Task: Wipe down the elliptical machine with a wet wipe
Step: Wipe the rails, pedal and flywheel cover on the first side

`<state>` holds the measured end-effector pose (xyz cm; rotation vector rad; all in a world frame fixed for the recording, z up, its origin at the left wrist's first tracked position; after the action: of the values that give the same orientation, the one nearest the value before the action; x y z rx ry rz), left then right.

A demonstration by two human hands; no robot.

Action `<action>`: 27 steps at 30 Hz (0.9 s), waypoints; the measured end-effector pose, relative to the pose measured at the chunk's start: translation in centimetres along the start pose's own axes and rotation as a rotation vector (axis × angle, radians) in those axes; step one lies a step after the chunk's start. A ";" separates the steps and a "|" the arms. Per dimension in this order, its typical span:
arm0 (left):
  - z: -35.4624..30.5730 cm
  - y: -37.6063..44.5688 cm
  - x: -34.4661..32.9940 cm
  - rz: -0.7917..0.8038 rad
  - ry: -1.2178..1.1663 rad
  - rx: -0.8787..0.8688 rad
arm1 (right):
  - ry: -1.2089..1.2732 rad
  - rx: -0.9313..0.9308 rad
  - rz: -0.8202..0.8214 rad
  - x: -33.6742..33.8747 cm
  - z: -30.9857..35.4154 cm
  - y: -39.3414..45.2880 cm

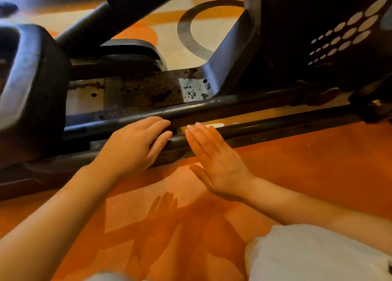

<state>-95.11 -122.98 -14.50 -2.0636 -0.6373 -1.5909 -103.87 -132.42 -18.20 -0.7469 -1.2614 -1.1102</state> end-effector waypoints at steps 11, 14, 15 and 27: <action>2.1 -9.2 -0.6 -0.322 0.088 0.272 | -0.056 -0.122 0.005 -0.4 -1.1 -1.1; 2.9 -10.3 -0.6 -0.368 0.119 0.323 | -0.140 0.098 0.049 -1.3 4.2 2.2; 3.2 -10.7 -0.5 -0.382 0.124 0.342 | -0.158 0.168 0.050 -1.5 5.9 3.2; 6.1 -14.0 -1.1 -0.418 0.155 0.358 | -0.273 0.284 0.090 -1.6 8.2 5.8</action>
<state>-99.23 -108.35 -15.91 -1.5989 -1.2551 -1.6816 -101.27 -122.66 -17.37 -0.7466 -1.5611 -0.7514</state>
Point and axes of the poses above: each hand's wrist, its own y-axis towards the middle knuckle, its own x-axis out of the back of the hand, z = x × y, the point moved 10 cm from there along y, towards the middle knuckle, and after that the axes turned 10 degrees about z, right-handed, at the moved point
